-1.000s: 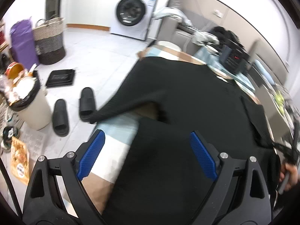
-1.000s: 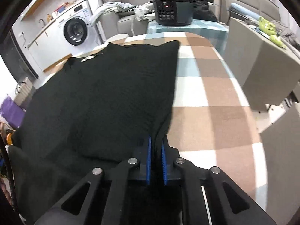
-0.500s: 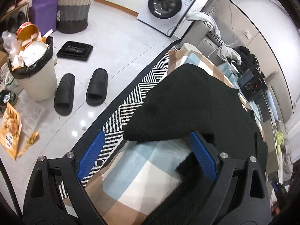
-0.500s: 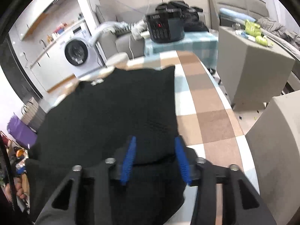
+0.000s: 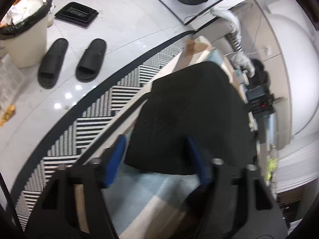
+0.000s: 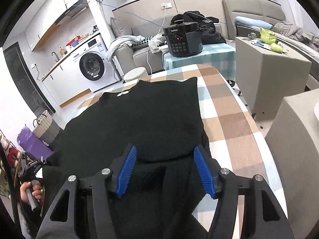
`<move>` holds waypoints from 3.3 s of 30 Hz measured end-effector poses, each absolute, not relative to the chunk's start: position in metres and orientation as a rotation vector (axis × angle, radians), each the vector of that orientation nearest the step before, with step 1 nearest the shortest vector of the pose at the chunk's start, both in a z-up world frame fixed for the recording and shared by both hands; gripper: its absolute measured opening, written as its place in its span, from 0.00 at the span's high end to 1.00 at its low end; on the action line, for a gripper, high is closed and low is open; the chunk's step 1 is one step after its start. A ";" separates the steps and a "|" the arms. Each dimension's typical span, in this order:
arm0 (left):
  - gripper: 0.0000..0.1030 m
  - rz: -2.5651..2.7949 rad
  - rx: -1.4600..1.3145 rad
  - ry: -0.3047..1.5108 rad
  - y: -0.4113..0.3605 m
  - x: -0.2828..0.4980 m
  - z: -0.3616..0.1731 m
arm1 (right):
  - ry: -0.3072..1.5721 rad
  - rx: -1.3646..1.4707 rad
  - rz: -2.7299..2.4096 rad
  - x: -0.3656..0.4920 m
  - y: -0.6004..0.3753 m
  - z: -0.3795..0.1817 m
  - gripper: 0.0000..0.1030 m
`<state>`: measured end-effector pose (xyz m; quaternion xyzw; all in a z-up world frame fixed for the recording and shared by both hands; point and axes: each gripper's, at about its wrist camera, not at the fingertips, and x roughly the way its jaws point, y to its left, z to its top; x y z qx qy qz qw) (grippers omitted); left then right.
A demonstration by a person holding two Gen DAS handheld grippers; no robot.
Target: Fold small clothes
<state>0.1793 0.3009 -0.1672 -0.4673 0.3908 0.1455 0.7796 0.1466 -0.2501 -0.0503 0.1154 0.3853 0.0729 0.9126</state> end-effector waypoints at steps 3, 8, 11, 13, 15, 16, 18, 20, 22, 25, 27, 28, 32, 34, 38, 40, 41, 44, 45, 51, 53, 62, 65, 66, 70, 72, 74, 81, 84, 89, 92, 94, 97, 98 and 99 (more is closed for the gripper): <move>0.78 0.317 -0.982 0.802 0.298 0.183 -0.160 | 0.799 0.257 0.142 0.145 -0.253 -0.054 0.40; 0.87 0.380 -0.887 0.757 0.290 0.193 -0.135 | 0.786 0.275 0.140 0.135 -0.258 -0.055 0.40; 0.88 0.411 -0.771 0.712 0.277 0.204 -0.106 | 0.782 0.282 0.140 0.129 -0.261 -0.056 0.40; 0.88 0.416 -0.678 0.673 0.259 0.215 -0.078 | 0.788 0.293 0.148 0.125 -0.263 -0.058 0.40; 0.88 0.405 -0.595 0.647 0.238 0.229 -0.052 | 0.791 0.309 0.151 0.123 -0.267 -0.060 0.40; 0.88 0.386 -0.549 0.635 0.223 0.241 -0.038 | 0.793 0.319 0.152 0.122 -0.269 -0.061 0.40; 0.88 0.334 -0.462 0.619 0.188 0.264 -0.015 | 0.798 0.330 0.160 0.120 -0.271 -0.062 0.40; 0.88 0.264 -0.413 0.615 0.152 0.282 -0.002 | 0.799 0.328 0.160 0.118 -0.272 -0.063 0.40; 0.88 0.116 -0.351 0.647 0.095 0.302 0.002 | 0.799 0.332 0.159 0.117 -0.274 -0.063 0.40; 0.72 -0.035 -0.322 0.762 0.041 0.323 -0.015 | 0.798 0.344 0.151 0.116 -0.277 -0.064 0.40; 0.55 -0.096 -0.346 0.830 0.027 0.324 -0.032 | 0.803 0.346 0.149 0.115 -0.279 -0.065 0.40; 0.47 -0.091 -0.350 0.831 0.026 0.321 -0.037 | 0.806 0.344 0.149 0.115 -0.279 -0.066 0.40; 0.37 -0.046 -0.403 0.830 0.051 0.310 -0.049 | 0.803 0.347 0.159 0.113 -0.279 -0.067 0.39; 0.37 0.020 -0.430 0.831 0.070 0.313 -0.052 | 0.805 0.350 0.160 0.114 -0.279 -0.069 0.39; 0.37 0.048 -0.515 0.834 0.117 0.317 -0.073 | 0.818 0.345 0.165 0.115 -0.276 -0.071 0.39; 0.37 0.055 -0.540 0.841 0.127 0.329 -0.085 | 0.823 0.347 0.166 0.115 -0.276 -0.071 0.39; 0.37 0.055 -0.552 0.840 0.129 0.331 -0.091 | 0.831 0.347 0.165 0.116 -0.275 -0.072 0.39; 0.40 0.033 -0.609 0.861 0.128 0.350 -0.109 | 0.852 0.354 0.176 0.118 -0.274 -0.073 0.39; 0.44 0.051 -0.615 0.887 0.126 0.357 -0.116 | 0.852 0.354 0.176 0.118 -0.274 -0.073 0.39; 0.84 0.107 -0.594 0.912 0.114 0.371 -0.133 | 0.857 0.355 0.210 0.120 -0.271 -0.075 0.39; 0.98 0.108 -0.564 0.902 0.108 0.377 -0.134 | 0.859 0.359 0.206 0.118 -0.274 -0.076 0.39; 0.87 -0.136 -0.424 0.785 0.025 0.404 -0.071 | 0.843 0.361 0.161 0.109 -0.293 -0.069 0.39; 0.39 -0.147 -0.365 0.807 0.007 0.397 -0.060 | 0.836 0.373 0.153 0.105 -0.297 -0.067 0.39; 0.39 -0.144 -0.361 0.784 0.008 0.390 -0.057 | 0.833 0.374 0.152 0.103 -0.297 -0.067 0.39; 0.39 -0.092 -0.353 0.774 0.029 0.355 -0.051 | 0.838 0.373 0.152 0.097 -0.299 -0.069 0.39; 0.39 -0.058 -0.371 0.769 0.047 0.331 -0.049 | 0.845 0.373 0.146 0.094 -0.301 -0.070 0.39; 0.39 0.000 -0.371 0.757 0.067 0.302 -0.045 | 0.846 0.368 0.148 0.090 -0.303 -0.071 0.39; 0.37 0.172 -0.330 0.730 0.131 0.200 -0.046 | 0.905 0.343 0.147 0.068 -0.312 -0.085 0.39; 0.32 0.229 -0.304 0.749 0.148 0.160 -0.057 | 0.924 0.364 0.184 0.055 -0.312 -0.089 0.39; 0.32 0.282 -0.300 0.817 0.168 0.113 -0.086 | 0.948 0.321 0.241 0.037 -0.300 -0.088 0.36; 0.32 0.288 -0.291 0.866 0.169 0.100 -0.108 | 0.973 0.266 0.250 0.031 -0.290 -0.092 0.35; 0.32 0.276 -0.295 0.891 0.167 0.095 -0.120 | 0.982 0.240 0.249 0.028 -0.285 -0.095 0.35; 0.32 0.268 -0.290 0.902 0.163 0.090 -0.130 | 0.988 0.210 0.244 0.027 -0.280 -0.099 0.35; 0.32 0.270 -0.286 0.907 0.159 0.096 -0.132 | 0.987 0.201 0.241 0.028 -0.279 -0.100 0.35; 0.32 0.279 -0.281 0.913 0.157 0.098 -0.134 | 0.984 0.187 0.228 0.029 -0.277 -0.102 0.35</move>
